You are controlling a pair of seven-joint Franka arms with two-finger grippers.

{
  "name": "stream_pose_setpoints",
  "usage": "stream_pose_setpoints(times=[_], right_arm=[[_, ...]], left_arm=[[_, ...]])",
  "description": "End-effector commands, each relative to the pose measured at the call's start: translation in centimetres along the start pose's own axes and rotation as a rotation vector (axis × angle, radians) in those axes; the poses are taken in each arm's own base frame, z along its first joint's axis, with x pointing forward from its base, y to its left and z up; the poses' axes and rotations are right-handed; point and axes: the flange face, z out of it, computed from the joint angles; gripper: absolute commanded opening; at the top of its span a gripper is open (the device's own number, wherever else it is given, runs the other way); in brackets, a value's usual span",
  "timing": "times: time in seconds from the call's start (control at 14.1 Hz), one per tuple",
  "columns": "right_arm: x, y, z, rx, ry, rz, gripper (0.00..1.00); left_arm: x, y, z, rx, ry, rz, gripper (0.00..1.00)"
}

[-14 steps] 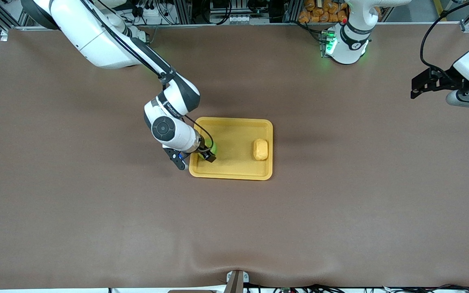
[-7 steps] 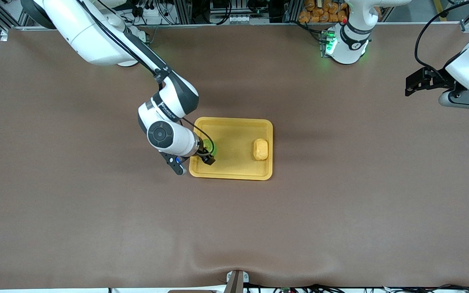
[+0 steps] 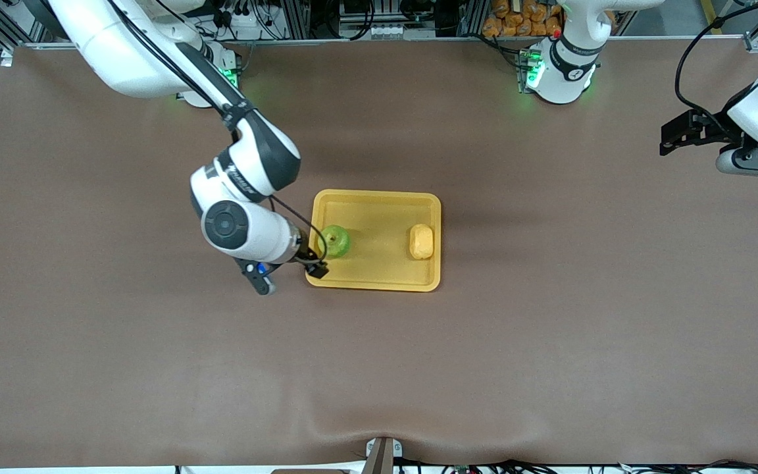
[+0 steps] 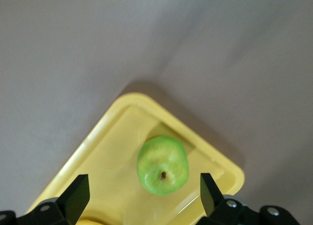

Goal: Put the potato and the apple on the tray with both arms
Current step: 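Open the right gripper and lift it off the apple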

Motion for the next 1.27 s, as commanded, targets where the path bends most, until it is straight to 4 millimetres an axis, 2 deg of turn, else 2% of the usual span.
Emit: stream_pose_setpoints(times=[0.0,0.21,0.42,0.57,0.64,0.78,0.92,1.06,1.2], right_arm=[[0.5,1.9,-4.9,0.012,0.064,0.021,1.00],[2.5,3.4,-8.9,0.039,0.088,0.056,1.00],[3.0,5.5,-11.8,0.058,0.116,0.083,1.00],[4.7,7.2,-14.4,0.081,0.130,0.105,1.00],[4.6,7.8,-15.4,0.083,0.137,0.088,1.00],[5.9,9.6,-17.5,0.064,0.144,0.060,1.00],[5.7,10.8,-19.5,0.051,0.160,-0.047,1.00],[6.8,12.0,-21.7,0.072,0.187,-0.079,1.00],[8.8,13.4,-24.3,0.103,0.221,-0.066,1.00]], left_arm=[[0.1,-0.3,-0.5,-0.013,-0.004,-0.017,1.00],[0.4,-0.6,-0.5,-0.013,0.013,-0.023,1.00],[0.7,-0.4,-0.7,-0.011,0.035,-0.020,1.00],[0.9,-0.1,-0.8,-0.013,0.047,-0.016,1.00],[0.9,0.2,-0.8,-0.014,0.047,-0.011,1.00],[1.2,0.5,-0.9,-0.003,0.064,-0.004,1.00],[1.6,0.4,-0.6,-0.003,0.061,-0.005,1.00],[1.9,0.6,-0.7,-0.008,0.086,-0.002,1.00],[1.9,0.7,-2.0,-0.008,0.118,0.000,1.00]])
